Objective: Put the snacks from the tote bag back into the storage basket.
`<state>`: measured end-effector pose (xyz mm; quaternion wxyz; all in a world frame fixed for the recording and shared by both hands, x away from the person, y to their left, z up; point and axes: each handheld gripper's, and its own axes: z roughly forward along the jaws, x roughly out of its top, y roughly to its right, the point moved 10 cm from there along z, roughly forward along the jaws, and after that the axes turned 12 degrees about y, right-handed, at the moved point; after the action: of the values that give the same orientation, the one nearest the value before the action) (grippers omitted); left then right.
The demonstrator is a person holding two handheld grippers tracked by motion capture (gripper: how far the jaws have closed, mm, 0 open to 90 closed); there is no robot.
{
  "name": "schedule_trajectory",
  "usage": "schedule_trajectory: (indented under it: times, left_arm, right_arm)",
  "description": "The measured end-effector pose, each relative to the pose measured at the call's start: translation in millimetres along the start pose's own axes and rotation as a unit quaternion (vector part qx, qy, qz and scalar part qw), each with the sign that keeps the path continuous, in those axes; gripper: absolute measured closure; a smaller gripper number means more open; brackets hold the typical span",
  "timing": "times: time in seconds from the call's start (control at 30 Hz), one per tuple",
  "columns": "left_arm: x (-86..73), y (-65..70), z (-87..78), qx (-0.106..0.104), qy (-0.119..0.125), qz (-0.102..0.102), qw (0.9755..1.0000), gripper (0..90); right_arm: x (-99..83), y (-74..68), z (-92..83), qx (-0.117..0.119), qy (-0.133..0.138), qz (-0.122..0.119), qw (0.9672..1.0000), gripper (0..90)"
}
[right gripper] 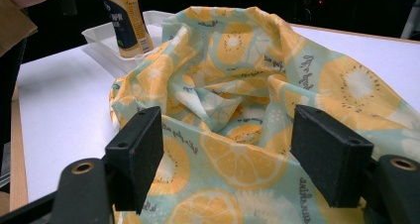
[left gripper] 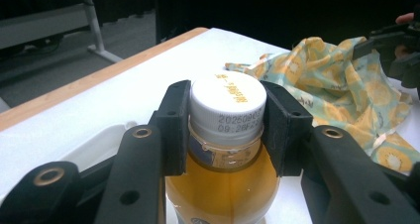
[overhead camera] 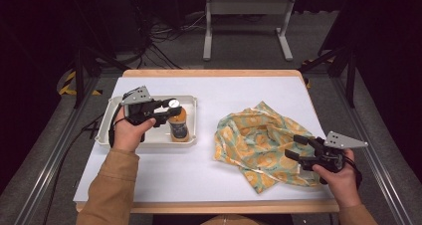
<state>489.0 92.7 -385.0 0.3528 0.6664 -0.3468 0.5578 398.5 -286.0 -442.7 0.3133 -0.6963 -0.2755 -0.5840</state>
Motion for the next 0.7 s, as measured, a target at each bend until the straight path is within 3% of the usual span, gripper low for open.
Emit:
schedule_trajectory:
  times: [0.53, 0.57, 0.63, 0.7]
  left_arm:
    - [-7.7, 4.3, -0.1, -0.019, -0.012, 0.017, 0.9996, 58.0]
    - [-7.6, 4.9, -0.1, -0.02, -0.011, 0.014, 0.9996, 57.9]
    - [-6.6, 10.7, 0.5, -0.032, -0.004, -0.014, 0.9994, 57.5]
    - [-2.8, 11.2, 1.1, -0.028, 0.007, -0.012, 0.9995, 50.8]
  right_arm:
    - [-0.8, -0.5, 0.8, 0.001, -0.001, 0.0, 1.0, 28.9]
    - [-0.9, -0.6, 0.8, 0.001, -0.002, 0.0, 1.0, 29.0]
    - [-0.8, -0.6, 0.8, 0.0, -0.002, -0.001, 1.0, 28.9]
    - [-0.8, -0.6, 1.1, 0.001, -0.002, -0.001, 1.0, 28.8]
